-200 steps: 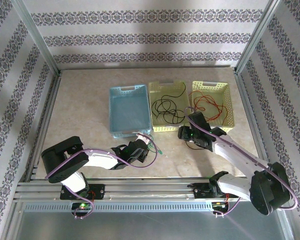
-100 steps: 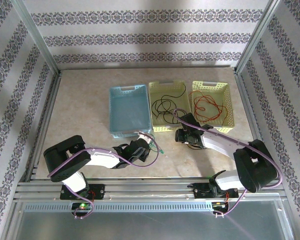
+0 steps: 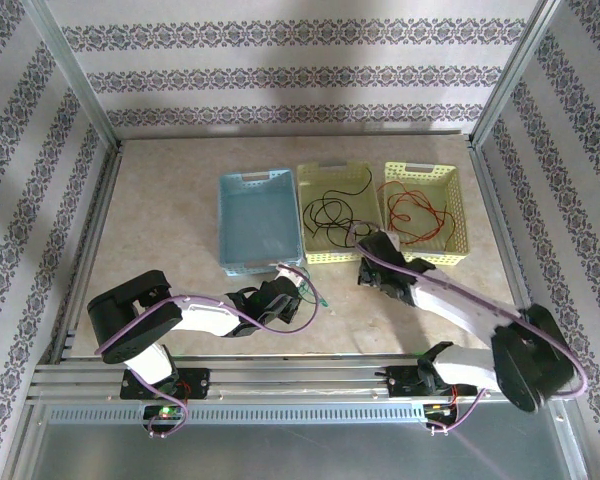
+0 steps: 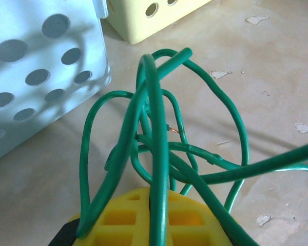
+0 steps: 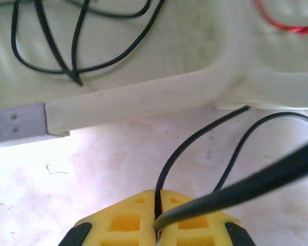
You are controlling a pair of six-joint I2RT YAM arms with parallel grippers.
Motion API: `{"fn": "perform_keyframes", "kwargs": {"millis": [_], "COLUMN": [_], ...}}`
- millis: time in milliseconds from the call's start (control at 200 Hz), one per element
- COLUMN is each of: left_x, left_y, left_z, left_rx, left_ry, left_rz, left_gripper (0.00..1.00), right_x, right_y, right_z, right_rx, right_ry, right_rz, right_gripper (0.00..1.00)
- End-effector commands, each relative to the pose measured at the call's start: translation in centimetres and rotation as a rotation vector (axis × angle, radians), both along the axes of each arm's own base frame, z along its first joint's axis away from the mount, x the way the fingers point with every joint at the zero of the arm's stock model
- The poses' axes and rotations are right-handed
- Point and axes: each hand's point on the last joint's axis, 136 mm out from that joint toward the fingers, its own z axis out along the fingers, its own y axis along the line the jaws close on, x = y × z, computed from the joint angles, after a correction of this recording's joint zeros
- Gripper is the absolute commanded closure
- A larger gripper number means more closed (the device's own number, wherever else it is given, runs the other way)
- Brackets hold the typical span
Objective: Untangle the cables
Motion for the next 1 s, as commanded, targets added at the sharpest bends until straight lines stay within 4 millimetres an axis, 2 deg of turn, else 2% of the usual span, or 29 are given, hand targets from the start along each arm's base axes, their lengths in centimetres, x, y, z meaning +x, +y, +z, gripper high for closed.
{"fn": "perform_keyframes", "kwargs": {"millis": [0,105,250,345,450,525,625,760,855,880,940,995], "left_x": [-1.6,-1.4,-1.4,-1.4,-1.4,-1.4,-1.4,-1.3,-1.4,-1.4,-1.7,-2.2], "left_y": [1.5,1.4,1.4,1.5,1.5,1.6,1.9,2.3,2.2,2.2,1.8,1.3], "left_z": [-2.8,-2.5,-2.4,-2.5,-2.5,-2.4,-2.1,-1.4,-0.6,-0.4,0.4,1.1], "left_rx": [0.106,0.101,0.096,0.095,0.096,0.098,0.096,0.08,0.058,0.053,0.021,-0.014], "left_ry": [0.086,0.074,0.07,0.068,0.068,0.067,0.058,0.043,0.031,0.029,0.025,0.029], "left_rz": [-0.038,-0.034,-0.032,-0.03,-0.027,-0.024,-0.012,0.004,-0.001,-0.005,-0.03,-0.074], "left_gripper": [1.0,1.0,1.0,1.0,1.0,1.0,1.0,1.0,1.0,1.0,1.0,1.0], "right_x": [-1.3,-1.1,0.4,2.1,4.9,7.0,9.6,13.0,14.4,14.6,14.6,14.3], "right_y": [-3.0,-3.7,-3.3,-1.6,1.9,4.3,6.6,8.3,8.8,8.9,9.4,9.7], "right_z": [2.1,6.7,14.5,18.7,20.7,20.3,18.1,13.0,9.3,8.6,7.3,7.0], "right_rx": [-0.029,0.035,0.088,0.117,0.219,0.281,0.318,0.305,0.272,0.269,0.265,0.257], "right_ry": [-0.072,-0.226,-0.425,-0.506,-0.496,-0.434,-0.328,-0.206,-0.146,-0.133,-0.104,-0.093], "right_rz": [-0.133,-0.162,-0.126,-0.051,0.074,0.14,0.185,0.186,0.167,0.162,0.166,0.168], "right_gripper": [1.0,1.0,1.0,1.0,1.0,1.0,1.0,1.0,1.0,0.94,0.66,0.56]}}
